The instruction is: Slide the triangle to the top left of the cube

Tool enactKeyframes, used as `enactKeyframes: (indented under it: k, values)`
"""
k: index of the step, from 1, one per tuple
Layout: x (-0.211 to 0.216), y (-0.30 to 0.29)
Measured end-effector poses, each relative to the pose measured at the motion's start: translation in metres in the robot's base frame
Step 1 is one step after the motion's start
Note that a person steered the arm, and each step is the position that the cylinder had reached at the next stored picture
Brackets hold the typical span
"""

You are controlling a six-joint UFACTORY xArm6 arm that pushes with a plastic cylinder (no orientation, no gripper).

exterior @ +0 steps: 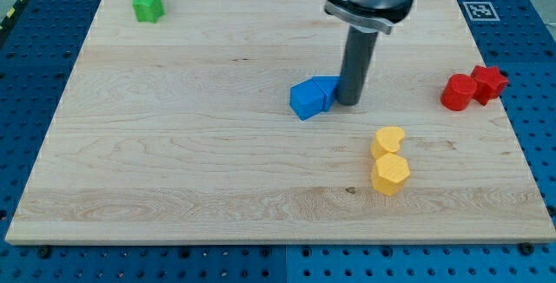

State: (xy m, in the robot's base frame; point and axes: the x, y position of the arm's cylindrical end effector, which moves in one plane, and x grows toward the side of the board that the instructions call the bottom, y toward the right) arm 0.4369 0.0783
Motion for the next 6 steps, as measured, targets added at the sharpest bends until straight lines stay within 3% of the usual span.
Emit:
enactKeyframes:
  k: [1,3,4,6]
  values:
    - [0.0,-0.034]
    - [0.002,-0.014]
    - [-0.031,-0.014]
    - [-0.036,-0.067]
